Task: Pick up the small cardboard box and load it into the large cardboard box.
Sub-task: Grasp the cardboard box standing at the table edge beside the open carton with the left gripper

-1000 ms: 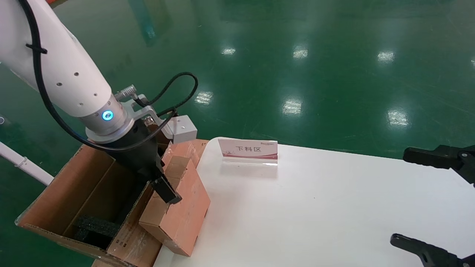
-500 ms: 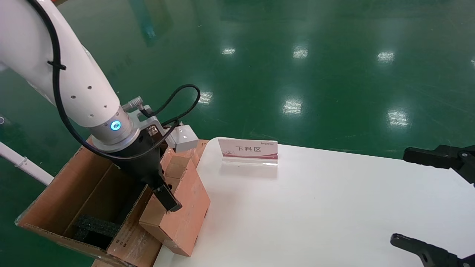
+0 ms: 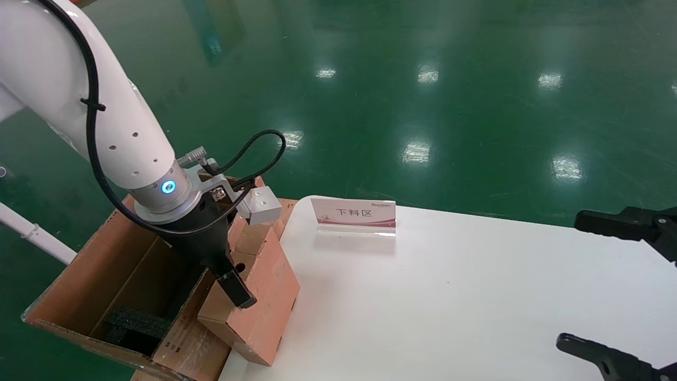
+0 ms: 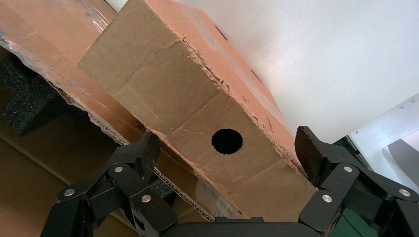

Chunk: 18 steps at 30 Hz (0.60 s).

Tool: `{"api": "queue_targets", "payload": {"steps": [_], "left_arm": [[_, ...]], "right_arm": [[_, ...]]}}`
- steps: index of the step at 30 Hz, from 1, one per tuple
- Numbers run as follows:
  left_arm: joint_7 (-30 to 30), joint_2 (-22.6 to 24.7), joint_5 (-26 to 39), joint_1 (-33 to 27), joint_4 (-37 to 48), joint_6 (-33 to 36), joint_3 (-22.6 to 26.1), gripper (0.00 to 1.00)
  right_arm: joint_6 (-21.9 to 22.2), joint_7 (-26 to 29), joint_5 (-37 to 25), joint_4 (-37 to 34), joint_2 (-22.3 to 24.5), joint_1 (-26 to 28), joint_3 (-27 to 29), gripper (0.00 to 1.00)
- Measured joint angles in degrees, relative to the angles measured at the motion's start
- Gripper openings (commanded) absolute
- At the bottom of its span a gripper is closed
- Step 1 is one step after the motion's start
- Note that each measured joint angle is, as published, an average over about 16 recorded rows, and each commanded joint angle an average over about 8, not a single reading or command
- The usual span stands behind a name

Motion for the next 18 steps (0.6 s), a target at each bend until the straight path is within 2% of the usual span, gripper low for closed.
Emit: {"api": "queue_targets", "payload": {"steps": [5, 13, 14, 15, 18], "left_arm": [[-0.01, -0.01, -0.03, 0.02, 0.02, -0.02, 0.01, 1.0], [0.01, -0.01, 0.03, -0.01, 0.0, 0.02, -0.09, 0.0], [0.01, -0.01, 0.03, -0.02, -0.01, 0.02, -0.1, 0.0], [0.01, -0.01, 0.04, -0.02, -0.01, 0.02, -0.11, 0.0], [0.02, -0.01, 0.06, -0.03, -0.02, 0.04, -0.13, 0.0]], "right_arm": [[0.01, 0.0, 0.0, 0.0, 0.0, 0.0, 0.0, 1.0], [0.0, 0.0, 0.0, 0.0, 0.0, 0.0, 0.0, 1.0], [0.0, 0.0, 0.0, 0.0, 0.0, 0.0, 0.0, 1.0], [0.0, 0.0, 0.0, 0.0, 0.0, 0.0, 0.0, 0.93], [0.0, 0.01, 0.0, 0.0, 0.0, 0.0, 0.0, 0.55]]}}
